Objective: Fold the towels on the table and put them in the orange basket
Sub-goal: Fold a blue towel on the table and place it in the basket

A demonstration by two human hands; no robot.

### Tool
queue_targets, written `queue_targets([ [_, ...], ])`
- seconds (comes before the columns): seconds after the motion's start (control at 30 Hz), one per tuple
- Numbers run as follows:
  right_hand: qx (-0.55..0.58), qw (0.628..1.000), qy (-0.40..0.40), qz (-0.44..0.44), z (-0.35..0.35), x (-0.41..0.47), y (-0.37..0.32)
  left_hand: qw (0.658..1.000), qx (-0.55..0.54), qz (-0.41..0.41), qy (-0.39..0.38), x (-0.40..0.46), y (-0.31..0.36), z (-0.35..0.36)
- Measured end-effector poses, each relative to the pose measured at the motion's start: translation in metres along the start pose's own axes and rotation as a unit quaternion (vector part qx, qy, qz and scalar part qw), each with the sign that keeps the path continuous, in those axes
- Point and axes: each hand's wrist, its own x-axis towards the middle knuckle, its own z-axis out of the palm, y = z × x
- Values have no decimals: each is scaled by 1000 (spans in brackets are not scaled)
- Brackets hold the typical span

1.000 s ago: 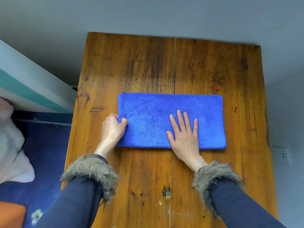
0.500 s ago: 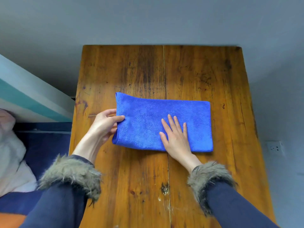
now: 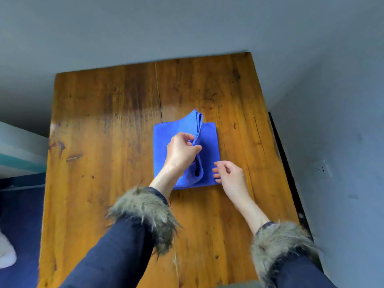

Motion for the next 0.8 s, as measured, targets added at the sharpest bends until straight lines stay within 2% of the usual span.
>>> queue_targets([
  [0.2,8,999,-25,18,-11,6,13,994,100,12,35,7,-13,46],
  [0.43,-7,998,-51,25,-15,10,15,991,85,46,93,12,-18,62],
  [0.6,19,997,-44,64,-16,14,13,991,110,68,25,12,-27,73],
  [0.7,-8,999,-27,45,-15,19,12,973,145,169,55,5,-42,61],
  [0.8,-82,996,0,-18,-12,22,6,904,273,302,134,1,-70,36],
])
